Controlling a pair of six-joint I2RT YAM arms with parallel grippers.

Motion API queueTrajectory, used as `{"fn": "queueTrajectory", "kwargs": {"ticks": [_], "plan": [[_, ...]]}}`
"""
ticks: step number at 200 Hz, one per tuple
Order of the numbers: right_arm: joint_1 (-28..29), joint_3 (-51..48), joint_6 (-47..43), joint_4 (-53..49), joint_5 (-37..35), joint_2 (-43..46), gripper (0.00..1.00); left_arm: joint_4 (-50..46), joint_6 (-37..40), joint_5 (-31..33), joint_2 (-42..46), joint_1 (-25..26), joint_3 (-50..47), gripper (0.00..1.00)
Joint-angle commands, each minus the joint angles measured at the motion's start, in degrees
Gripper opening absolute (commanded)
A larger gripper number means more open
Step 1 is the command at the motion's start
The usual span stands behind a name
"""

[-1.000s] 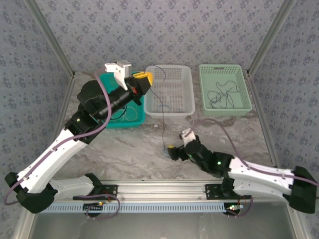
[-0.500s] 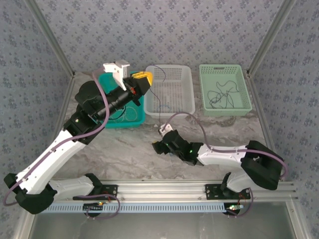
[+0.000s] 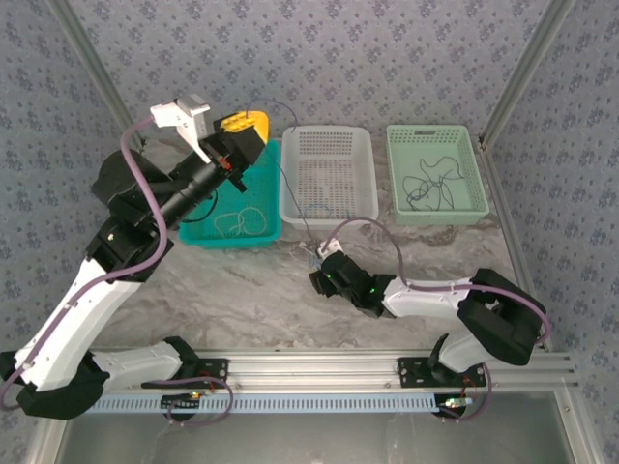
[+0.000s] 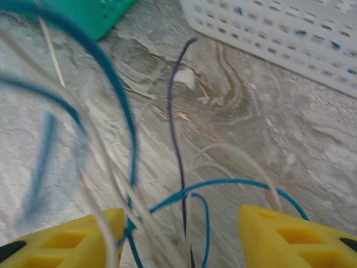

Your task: Untangle the cables

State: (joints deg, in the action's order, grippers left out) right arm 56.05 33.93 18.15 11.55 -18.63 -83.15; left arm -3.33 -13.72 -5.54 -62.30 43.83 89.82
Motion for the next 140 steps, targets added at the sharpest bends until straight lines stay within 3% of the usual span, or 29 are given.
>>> {"fn": "queueTrajectory", "kwargs": {"ticks": [1,78,123,140], "plan": [[-0.8,-2.0,0.3,-1.4,-0.4,-0.1,0.55,-1.2,2.5,0.1,0.3,-0.6,3.9,0.0],[-3.5,-9.0,3.4,-0.3,0.4,2.5,0.51,-3.3,5.1,0.7,-2.5,-1.2,11.7,0.0],[-6.3,-12.5,4.1,-1.6,0.2,7.5,0.55,-5.6,9.2,2.6,-3.9,-1.4,17.1,0.01],[-7.6,-14.0,4.6,-1.6,1.0,9.3,0.62,-7.6,10.2,3.1,-4.9,-1.6,21.3,0.01]]}}
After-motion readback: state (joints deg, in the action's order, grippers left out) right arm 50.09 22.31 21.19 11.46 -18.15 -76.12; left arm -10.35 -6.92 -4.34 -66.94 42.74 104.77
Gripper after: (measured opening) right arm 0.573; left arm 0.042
